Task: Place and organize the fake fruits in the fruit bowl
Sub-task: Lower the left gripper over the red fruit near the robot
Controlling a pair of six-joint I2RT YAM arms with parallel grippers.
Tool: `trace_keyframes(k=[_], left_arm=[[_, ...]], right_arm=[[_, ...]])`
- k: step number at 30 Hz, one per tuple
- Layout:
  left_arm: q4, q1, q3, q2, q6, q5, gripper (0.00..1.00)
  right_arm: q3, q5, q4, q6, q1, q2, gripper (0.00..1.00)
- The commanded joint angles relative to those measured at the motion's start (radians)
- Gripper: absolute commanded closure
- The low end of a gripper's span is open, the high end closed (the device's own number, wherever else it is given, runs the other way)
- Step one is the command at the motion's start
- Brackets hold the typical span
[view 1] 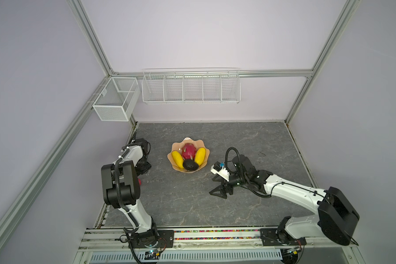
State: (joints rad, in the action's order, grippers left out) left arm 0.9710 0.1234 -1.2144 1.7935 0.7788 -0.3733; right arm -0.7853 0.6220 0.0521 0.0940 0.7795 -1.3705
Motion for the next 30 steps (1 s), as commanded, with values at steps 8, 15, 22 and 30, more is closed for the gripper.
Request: trace_keyframes(k=[8, 15, 22, 30], left_arm=[[0.163, 0.004, 0.012, 0.017, 0.027, 0.01, 0.32], [0.254, -0.01, 0.049, -0.036, 0.039, -0.012, 0.34], [0.264, -0.018, -0.005, 0.01, 0.059, -0.065, 0.38], [0.263, -0.032, 0.013, 0.057, 0.036, -0.009, 0.39]], right_arm=[[0.037, 0.015, -0.002, 0.02, -0.016, 0.076, 0.12], [0.056, 0.011, -0.003, 0.012, -0.018, 0.128, 0.12], [0.09, -0.01, -0.014, 0.004, -0.027, 0.172, 0.12], [0.093, -0.023, -0.003, 0.009, -0.032, 0.187, 0.12]])
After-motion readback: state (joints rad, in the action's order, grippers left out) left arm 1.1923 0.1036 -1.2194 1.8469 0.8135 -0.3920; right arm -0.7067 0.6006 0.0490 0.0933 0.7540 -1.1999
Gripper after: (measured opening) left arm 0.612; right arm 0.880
